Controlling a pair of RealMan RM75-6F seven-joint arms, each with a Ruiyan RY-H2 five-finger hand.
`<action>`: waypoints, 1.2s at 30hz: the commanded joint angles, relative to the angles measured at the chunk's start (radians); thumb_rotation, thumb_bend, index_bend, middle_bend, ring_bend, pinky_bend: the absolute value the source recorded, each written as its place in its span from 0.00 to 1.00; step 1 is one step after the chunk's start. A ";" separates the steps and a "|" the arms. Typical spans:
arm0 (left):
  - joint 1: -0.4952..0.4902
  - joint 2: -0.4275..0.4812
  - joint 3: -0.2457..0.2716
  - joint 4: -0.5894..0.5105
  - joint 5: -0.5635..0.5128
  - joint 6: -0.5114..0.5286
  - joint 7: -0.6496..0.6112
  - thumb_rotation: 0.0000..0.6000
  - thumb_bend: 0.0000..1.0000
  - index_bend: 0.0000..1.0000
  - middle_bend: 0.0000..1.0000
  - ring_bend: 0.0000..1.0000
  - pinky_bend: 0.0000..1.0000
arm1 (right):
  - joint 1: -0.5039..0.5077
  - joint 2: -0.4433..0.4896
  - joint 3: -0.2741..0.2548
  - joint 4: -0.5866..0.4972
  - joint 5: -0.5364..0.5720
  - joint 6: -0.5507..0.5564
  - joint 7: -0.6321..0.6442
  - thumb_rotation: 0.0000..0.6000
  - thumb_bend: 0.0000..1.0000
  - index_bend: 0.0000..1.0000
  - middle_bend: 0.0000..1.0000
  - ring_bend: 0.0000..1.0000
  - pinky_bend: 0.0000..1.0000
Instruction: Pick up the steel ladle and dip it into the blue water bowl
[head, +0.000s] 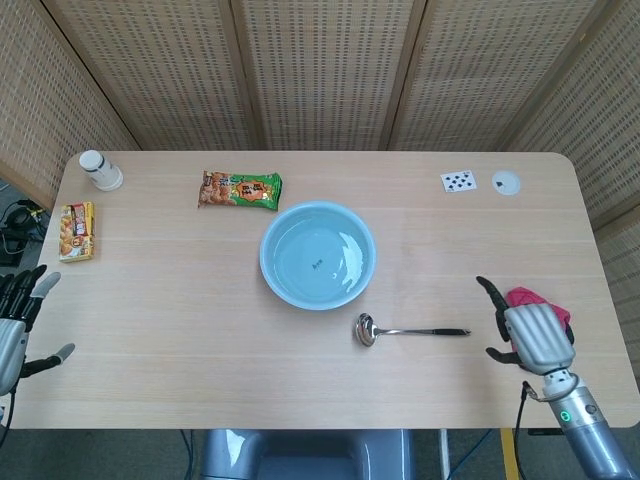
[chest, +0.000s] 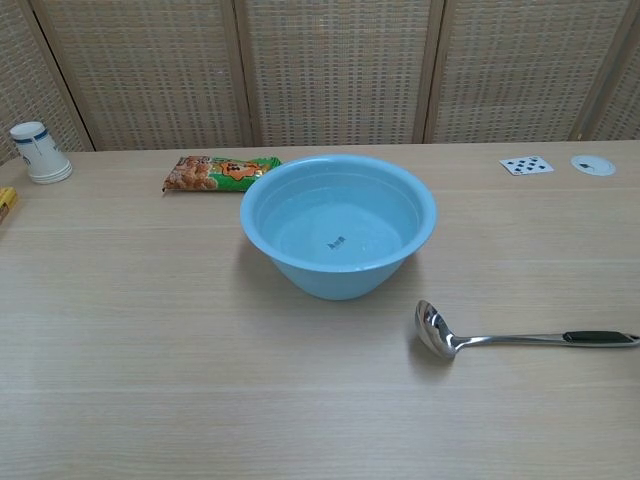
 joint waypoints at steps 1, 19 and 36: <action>-0.008 -0.010 -0.006 0.006 -0.018 -0.018 0.014 1.00 0.00 0.00 0.00 0.00 0.00 | 0.120 -0.035 0.008 0.034 0.072 -0.182 0.042 1.00 0.00 0.19 0.94 0.96 1.00; -0.026 -0.033 -0.017 0.026 -0.064 -0.059 0.042 1.00 0.00 0.00 0.00 0.00 0.00 | 0.282 -0.306 0.010 0.254 0.498 -0.350 -0.159 1.00 0.35 0.47 1.00 1.00 1.00; -0.025 -0.026 -0.014 0.023 -0.058 -0.053 0.030 1.00 0.00 0.00 0.00 0.00 0.00 | 0.303 -0.424 -0.011 0.343 0.661 -0.290 -0.260 1.00 0.48 0.50 1.00 1.00 1.00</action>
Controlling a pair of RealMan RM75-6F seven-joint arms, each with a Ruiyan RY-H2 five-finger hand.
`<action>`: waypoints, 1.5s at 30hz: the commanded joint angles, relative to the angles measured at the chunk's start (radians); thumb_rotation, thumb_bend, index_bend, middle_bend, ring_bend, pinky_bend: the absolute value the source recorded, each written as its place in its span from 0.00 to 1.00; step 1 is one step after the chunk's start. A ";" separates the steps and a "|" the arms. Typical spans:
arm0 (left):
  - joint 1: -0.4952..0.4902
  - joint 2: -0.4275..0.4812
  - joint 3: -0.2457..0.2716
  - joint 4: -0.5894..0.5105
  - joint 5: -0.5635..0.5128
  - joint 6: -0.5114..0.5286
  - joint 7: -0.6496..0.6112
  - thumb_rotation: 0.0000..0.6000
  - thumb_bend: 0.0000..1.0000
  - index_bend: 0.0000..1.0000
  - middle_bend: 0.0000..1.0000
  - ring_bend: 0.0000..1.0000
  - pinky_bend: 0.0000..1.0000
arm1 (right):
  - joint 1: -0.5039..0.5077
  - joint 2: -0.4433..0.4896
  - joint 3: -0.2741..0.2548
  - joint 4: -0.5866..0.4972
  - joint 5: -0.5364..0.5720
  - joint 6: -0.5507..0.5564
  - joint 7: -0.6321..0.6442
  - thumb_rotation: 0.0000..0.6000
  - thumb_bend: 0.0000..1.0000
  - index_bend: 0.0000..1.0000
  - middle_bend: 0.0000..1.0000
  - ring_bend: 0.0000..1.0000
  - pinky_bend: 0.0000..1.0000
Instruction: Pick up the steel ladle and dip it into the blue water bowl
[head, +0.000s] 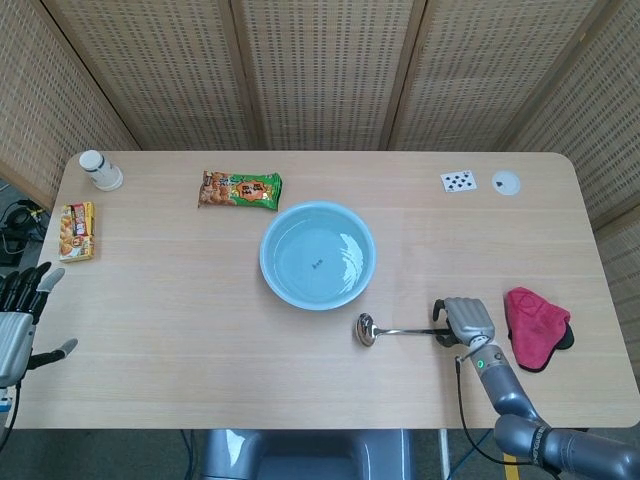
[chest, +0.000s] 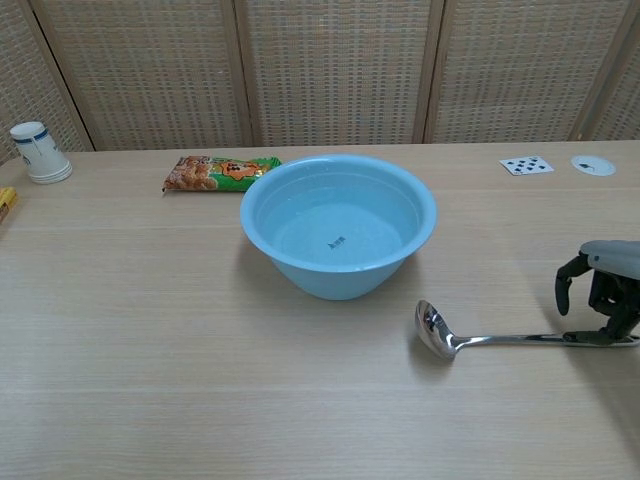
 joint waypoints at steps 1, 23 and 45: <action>0.000 0.000 0.000 0.000 -0.001 0.000 -0.001 1.00 0.00 0.00 0.00 0.00 0.00 | 0.002 -0.013 -0.003 0.015 0.008 -0.001 0.000 1.00 0.48 0.50 1.00 1.00 1.00; 0.003 0.002 0.005 -0.007 0.013 0.012 -0.007 1.00 0.00 0.00 0.00 0.00 0.00 | -0.018 -0.063 -0.030 0.090 -0.031 0.025 0.012 1.00 0.48 0.50 1.00 1.00 1.00; 0.003 0.004 0.005 -0.005 0.013 0.014 -0.012 1.00 0.00 0.00 0.00 0.00 0.00 | -0.018 -0.097 -0.037 0.130 -0.033 0.018 -0.028 1.00 0.55 0.52 1.00 1.00 1.00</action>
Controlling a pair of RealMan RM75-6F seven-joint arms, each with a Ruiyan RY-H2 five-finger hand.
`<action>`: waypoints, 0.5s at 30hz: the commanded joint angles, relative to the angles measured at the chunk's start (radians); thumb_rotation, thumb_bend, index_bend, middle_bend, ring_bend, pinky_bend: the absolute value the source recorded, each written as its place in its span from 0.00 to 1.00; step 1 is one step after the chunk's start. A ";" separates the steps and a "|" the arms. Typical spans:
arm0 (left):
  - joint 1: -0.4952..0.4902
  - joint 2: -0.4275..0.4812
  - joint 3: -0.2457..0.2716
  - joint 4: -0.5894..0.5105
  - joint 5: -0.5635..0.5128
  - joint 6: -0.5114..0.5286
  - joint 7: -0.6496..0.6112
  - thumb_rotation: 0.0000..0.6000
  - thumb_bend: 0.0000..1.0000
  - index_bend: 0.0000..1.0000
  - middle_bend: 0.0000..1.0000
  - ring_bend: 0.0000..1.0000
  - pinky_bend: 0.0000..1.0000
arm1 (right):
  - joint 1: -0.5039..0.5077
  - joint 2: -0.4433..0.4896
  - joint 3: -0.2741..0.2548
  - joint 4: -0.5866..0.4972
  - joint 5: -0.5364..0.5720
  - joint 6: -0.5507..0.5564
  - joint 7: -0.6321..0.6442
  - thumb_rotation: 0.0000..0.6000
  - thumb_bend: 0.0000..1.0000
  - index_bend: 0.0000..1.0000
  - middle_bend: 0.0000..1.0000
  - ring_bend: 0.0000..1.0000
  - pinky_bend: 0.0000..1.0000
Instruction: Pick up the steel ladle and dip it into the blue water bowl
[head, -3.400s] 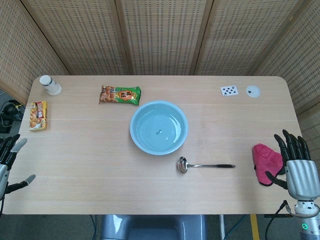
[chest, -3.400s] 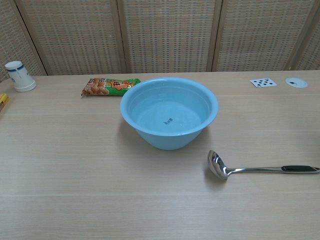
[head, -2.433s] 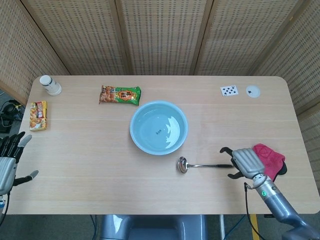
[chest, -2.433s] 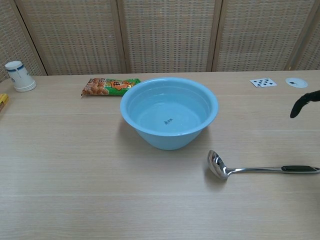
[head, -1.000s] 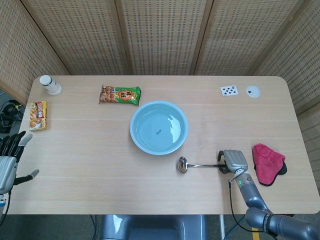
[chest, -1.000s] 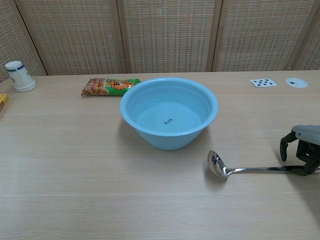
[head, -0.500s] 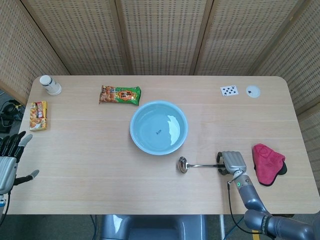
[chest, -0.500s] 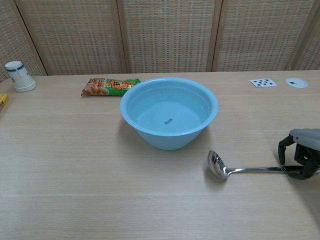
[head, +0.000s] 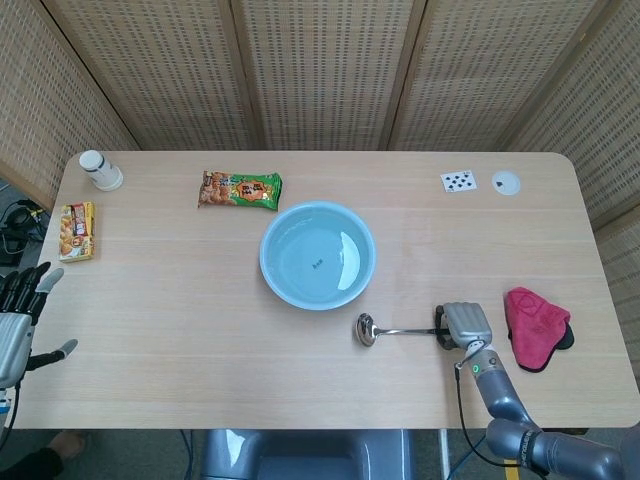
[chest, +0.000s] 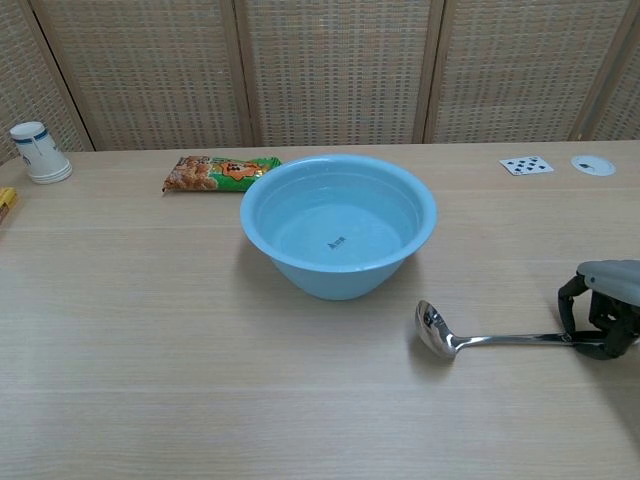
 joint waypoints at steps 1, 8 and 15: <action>0.000 0.000 0.001 0.000 0.000 0.000 0.001 1.00 0.00 0.00 0.00 0.00 0.00 | 0.001 -0.001 -0.003 0.005 0.003 -0.003 -0.009 1.00 0.56 0.52 1.00 1.00 1.00; 0.000 -0.001 0.001 -0.001 0.000 0.000 0.003 1.00 0.00 0.00 0.00 0.00 0.00 | 0.008 0.008 -0.004 0.002 0.036 -0.025 -0.033 1.00 0.67 0.59 1.00 1.00 1.00; 0.000 0.000 0.001 0.000 0.000 -0.001 0.001 1.00 0.00 0.00 0.00 0.00 0.00 | 0.007 0.033 0.017 -0.033 0.050 -0.027 -0.007 1.00 0.82 0.69 1.00 1.00 1.00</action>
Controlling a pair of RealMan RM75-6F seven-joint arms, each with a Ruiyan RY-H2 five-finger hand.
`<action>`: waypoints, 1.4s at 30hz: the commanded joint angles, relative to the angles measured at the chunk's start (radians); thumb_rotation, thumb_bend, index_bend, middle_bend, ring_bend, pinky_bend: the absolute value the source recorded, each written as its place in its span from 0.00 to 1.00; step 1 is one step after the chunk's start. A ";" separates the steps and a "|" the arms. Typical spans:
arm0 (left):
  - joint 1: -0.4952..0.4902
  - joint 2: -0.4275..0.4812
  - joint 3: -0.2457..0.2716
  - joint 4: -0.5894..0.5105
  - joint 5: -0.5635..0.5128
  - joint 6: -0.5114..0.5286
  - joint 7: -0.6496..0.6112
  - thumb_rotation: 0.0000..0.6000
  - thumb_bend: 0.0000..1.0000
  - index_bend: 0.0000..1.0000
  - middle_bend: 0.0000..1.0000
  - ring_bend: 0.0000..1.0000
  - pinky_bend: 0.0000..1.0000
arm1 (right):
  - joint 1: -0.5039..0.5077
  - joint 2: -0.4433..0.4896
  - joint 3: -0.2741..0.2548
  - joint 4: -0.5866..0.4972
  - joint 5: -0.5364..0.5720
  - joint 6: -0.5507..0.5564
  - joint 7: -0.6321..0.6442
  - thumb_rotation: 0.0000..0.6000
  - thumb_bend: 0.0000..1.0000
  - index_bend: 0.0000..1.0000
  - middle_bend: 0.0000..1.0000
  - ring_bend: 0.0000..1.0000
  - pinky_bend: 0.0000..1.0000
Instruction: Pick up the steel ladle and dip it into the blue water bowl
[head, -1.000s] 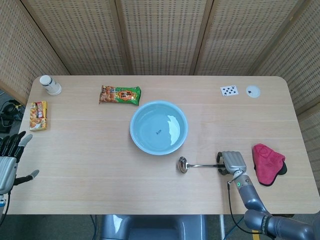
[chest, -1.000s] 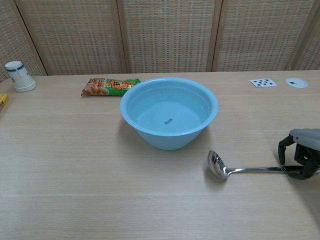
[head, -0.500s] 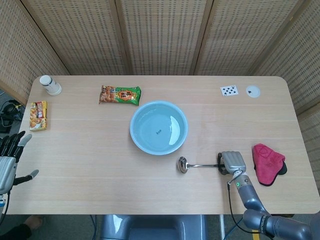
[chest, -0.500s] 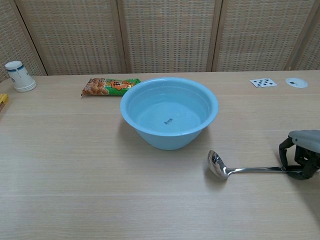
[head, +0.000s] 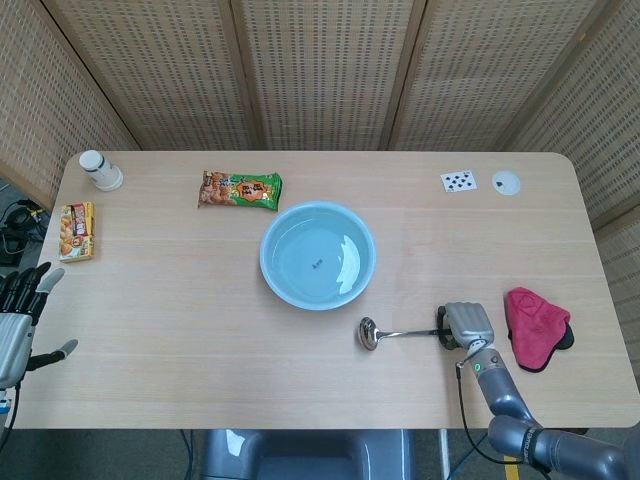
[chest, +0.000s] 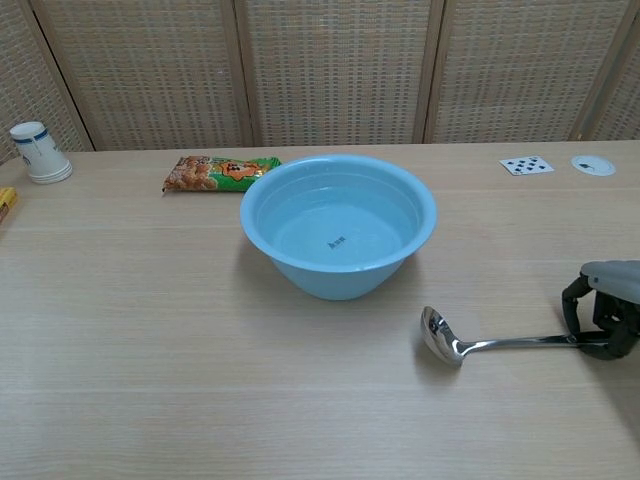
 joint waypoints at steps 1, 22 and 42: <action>0.000 0.000 0.000 0.000 0.000 0.000 -0.001 1.00 0.00 0.00 0.00 0.00 0.00 | 0.000 0.019 0.013 -0.026 0.007 -0.002 0.017 1.00 0.83 0.70 1.00 1.00 1.00; -0.001 0.003 0.001 -0.002 0.002 -0.001 -0.005 1.00 0.00 0.00 0.00 0.00 0.00 | -0.008 0.243 0.020 -0.329 -0.090 0.007 0.098 1.00 0.87 0.74 1.00 1.00 1.00; -0.009 0.005 -0.014 0.006 -0.031 -0.020 -0.015 1.00 0.00 0.00 0.00 0.00 0.00 | 0.175 0.529 0.143 -0.634 0.081 0.007 -0.023 1.00 0.87 0.75 1.00 1.00 1.00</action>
